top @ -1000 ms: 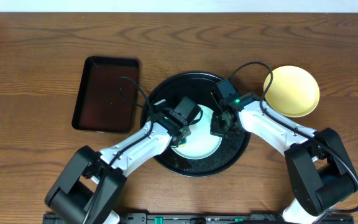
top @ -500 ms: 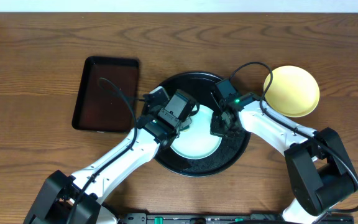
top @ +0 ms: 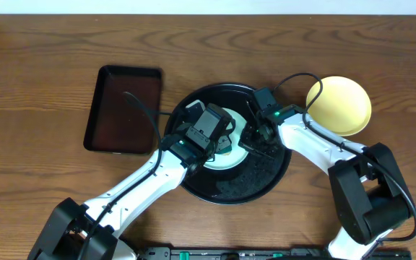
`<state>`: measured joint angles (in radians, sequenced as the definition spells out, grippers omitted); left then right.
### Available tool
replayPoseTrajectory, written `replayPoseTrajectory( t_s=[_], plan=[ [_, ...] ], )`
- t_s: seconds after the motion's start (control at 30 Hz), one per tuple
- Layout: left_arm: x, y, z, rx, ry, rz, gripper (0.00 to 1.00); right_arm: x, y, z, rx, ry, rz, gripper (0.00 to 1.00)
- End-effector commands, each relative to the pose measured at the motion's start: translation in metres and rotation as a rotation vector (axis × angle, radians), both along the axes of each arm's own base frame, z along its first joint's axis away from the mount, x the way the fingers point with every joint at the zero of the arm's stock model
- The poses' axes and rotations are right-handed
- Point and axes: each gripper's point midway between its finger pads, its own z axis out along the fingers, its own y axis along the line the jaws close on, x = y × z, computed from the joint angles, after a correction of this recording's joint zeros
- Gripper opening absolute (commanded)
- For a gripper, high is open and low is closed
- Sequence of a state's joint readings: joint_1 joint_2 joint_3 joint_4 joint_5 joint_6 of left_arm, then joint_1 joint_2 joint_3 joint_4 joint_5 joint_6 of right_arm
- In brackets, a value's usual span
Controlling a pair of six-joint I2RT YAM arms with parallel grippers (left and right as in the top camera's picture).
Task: Clean dirty plates on tray and stack at the side
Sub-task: 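Scrub the green plate's red stain with the left gripper's sponge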
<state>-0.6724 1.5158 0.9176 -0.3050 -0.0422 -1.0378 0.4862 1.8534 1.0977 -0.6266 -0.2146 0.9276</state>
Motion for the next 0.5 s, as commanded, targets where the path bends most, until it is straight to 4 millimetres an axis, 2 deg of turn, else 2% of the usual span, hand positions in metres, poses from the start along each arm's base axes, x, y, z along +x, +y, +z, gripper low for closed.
replayPoseTrajectory(
  t_s=[0.0, 0.3, 0.47],
  plan=[
    [-0.003, 0.001, -0.004, 0.013, 0.003, -0.024, 0.08, 0.004, 0.002, -0.003, 0.004, 0.02, -0.068, 0.01],
    [-0.001, -0.002, -0.002, 0.004, -0.008, -0.025, 0.08, 0.003, 0.003, -0.004, 0.003, 0.02, -0.061, 0.01],
    [0.007, -0.014, 0.001, -0.029, -0.049, -0.037, 0.08, 0.001, 0.007, -0.004, 0.003, 0.017, -0.047, 0.02]
  ],
)
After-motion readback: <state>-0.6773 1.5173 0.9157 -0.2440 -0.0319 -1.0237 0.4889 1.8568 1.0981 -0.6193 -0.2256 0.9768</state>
